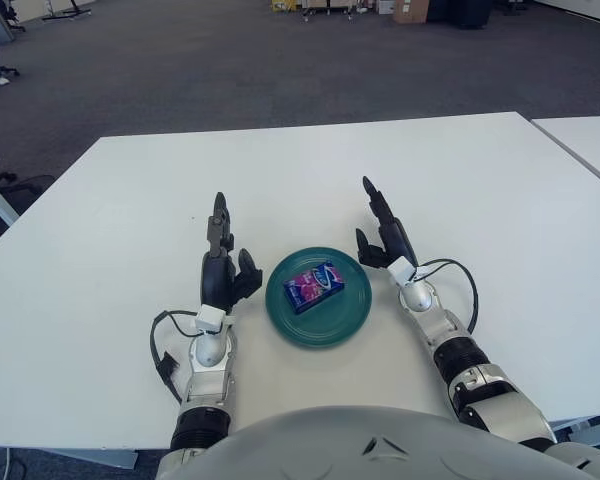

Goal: Put the gum into the plate.

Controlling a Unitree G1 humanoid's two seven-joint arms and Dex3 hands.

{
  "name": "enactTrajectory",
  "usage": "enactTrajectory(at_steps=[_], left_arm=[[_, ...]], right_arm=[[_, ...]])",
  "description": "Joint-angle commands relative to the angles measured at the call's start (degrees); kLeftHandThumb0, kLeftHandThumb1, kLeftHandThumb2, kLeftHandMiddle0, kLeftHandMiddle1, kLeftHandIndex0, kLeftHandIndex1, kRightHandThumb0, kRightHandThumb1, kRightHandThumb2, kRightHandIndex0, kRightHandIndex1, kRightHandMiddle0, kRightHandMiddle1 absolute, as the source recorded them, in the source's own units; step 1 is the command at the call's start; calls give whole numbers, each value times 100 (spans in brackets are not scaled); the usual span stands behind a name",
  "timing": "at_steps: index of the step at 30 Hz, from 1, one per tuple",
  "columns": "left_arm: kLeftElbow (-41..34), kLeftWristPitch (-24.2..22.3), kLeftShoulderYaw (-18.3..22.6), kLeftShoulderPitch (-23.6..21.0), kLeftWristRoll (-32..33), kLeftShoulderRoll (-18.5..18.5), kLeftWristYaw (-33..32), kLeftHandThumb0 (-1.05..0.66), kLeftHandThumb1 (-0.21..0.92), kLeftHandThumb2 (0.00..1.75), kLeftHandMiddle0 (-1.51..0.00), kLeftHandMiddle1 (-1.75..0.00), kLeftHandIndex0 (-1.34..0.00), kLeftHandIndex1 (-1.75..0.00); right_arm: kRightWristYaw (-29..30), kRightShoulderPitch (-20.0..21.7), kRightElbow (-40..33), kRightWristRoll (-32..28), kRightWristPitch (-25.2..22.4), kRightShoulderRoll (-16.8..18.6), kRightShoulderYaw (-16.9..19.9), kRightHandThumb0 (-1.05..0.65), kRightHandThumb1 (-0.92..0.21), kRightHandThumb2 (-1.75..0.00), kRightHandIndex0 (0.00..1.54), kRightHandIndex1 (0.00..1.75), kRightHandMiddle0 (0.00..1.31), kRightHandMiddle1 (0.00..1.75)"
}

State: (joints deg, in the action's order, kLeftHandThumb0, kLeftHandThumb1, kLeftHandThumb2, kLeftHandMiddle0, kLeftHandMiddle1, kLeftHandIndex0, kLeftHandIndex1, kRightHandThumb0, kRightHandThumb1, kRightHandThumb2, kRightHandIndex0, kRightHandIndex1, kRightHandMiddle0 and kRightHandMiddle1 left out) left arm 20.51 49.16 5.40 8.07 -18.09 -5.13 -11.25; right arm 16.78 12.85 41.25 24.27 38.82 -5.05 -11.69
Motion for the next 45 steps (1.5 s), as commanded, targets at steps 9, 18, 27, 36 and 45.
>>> enactTrajectory(at_steps=[9,18,27,36,45], left_arm=[[721,-314,-366,615,-1205,604,-1133,-105,92,65,0,0,0,0],[694,-278,-655,644,-498,666,-817,-105,92,51,0,0,0,0],[736,-125,-836,653,179,768,-329,-105,92,37,0,0,0,0],[515,-510,-783,732,-146,776,-647,-105,92,23,0,0,0,0],[375,-823,-815,796,-127,744,-720,-105,92,18,0,0,0,0]], right_arm=[[62,-690,417,0,-258,-265,-65,-105,-92,-61,0,0,0,0],[2,-714,305,12,-519,-307,-118,-105,-92,-55,0,0,0,0],[-50,-750,176,-45,-667,-312,-133,-105,-92,-51,0,0,0,0],[-162,-788,110,-216,-652,-259,-86,-105,-92,-46,0,0,0,0],[-208,-809,67,-271,-675,-238,-70,-105,-92,-45,0,0,0,0]])
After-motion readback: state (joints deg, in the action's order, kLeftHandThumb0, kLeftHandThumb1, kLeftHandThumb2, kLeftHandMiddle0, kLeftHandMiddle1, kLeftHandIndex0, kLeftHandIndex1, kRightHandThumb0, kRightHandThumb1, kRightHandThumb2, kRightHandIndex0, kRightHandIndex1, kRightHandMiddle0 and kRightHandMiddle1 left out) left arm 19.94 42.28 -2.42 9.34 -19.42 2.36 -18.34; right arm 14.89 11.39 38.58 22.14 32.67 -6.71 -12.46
